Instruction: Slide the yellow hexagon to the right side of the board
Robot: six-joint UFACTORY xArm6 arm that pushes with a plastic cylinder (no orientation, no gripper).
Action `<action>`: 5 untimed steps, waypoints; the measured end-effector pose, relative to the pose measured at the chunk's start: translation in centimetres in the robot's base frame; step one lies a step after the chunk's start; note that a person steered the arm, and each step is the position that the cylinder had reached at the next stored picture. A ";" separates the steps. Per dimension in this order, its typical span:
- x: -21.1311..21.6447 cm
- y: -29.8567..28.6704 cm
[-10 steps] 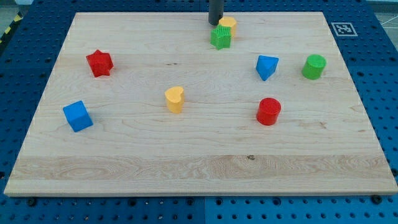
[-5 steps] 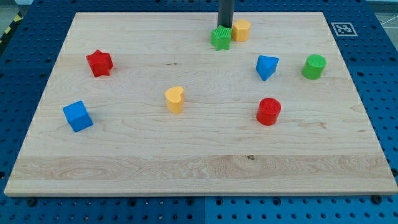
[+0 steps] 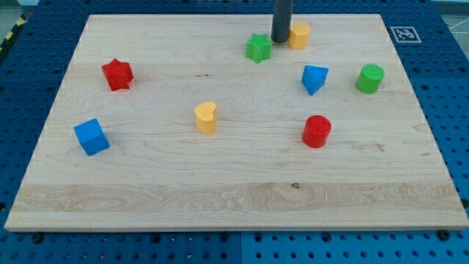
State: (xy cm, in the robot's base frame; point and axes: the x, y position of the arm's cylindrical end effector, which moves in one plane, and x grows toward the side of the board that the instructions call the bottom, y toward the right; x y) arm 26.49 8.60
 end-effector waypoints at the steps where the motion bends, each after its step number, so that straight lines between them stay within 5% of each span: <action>1: 0.0 2.9; 5: 0.0 11.4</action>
